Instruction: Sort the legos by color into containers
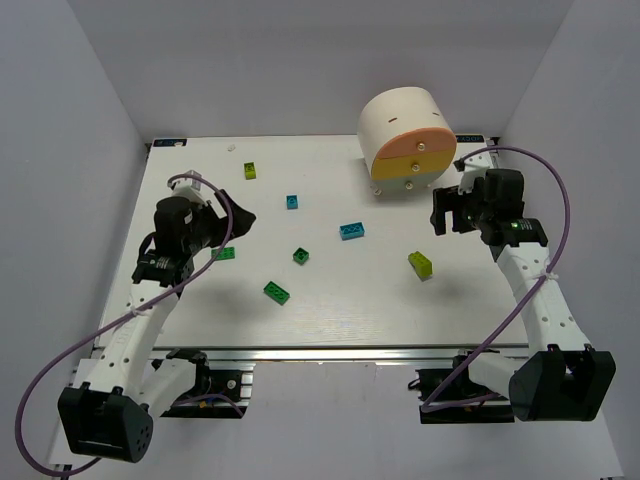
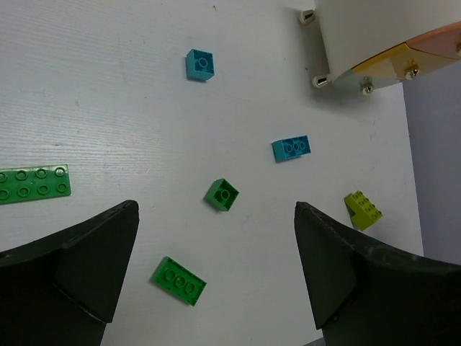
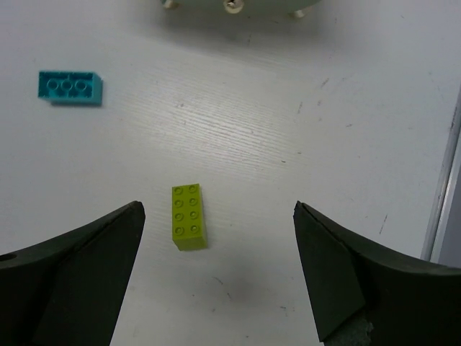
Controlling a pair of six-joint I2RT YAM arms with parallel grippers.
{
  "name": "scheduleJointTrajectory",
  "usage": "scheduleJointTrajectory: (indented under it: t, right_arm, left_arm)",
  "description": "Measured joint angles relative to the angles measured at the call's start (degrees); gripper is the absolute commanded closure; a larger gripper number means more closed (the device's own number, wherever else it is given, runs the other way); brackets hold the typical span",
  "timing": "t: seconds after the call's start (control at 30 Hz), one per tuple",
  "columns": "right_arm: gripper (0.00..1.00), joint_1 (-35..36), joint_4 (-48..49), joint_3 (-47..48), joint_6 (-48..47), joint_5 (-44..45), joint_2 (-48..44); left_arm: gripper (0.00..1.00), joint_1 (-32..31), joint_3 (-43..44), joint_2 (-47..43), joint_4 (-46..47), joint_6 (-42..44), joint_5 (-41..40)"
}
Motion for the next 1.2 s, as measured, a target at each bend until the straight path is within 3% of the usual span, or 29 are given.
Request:
scheduleJointTrajectory:
  t: [0.3,0.47,0.6,0.67,0.7,0.73,0.87,1.2]
  right_arm:
    - [0.11,0.4,-4.5,0.7,-16.1,-11.5,0.8]
    - [0.11,0.4,-7.1,6.5,-17.6,-14.8,6.3]
    - [0.66,0.2,-6.6,11.6,-11.8,-20.0,11.5]
    - [0.64,0.1,-4.2,12.2,-5.5,-22.2,13.0]
    - [0.51,0.0,-2.1,12.2,-1.3,-23.1,13.6]
    - [0.47,0.0,-0.5,12.3,2.1,-23.6,14.3]
    - [0.34,0.0,5.0,16.1,12.9,-24.8,19.2]
    - [0.38,-0.7,10.8,30.8,23.1,-20.7,33.8]
  left_arm:
    - [0.02,0.0,-3.1,-1.6,-1.3,-0.4,1.4]
    - [0.02,0.0,-3.8,-3.3,-1.6,-0.5,1.4]
    - [0.02,0.0,-4.3,-4.4,-1.7,-0.5,1.9]
    - [0.02,0.0,-4.5,-4.5,-1.8,-0.5,2.2]
    - [0.02,0.0,-4.5,-4.4,-2.1,-0.4,2.4]
    - [0.02,0.0,-4.5,-4.4,-2.3,-0.4,2.5]
    - [0.02,0.0,-4.5,-4.4,-3.0,-0.4,2.6]
    - [0.02,-0.1,-5.7,-6.4,-3.0,-1.2,2.6]
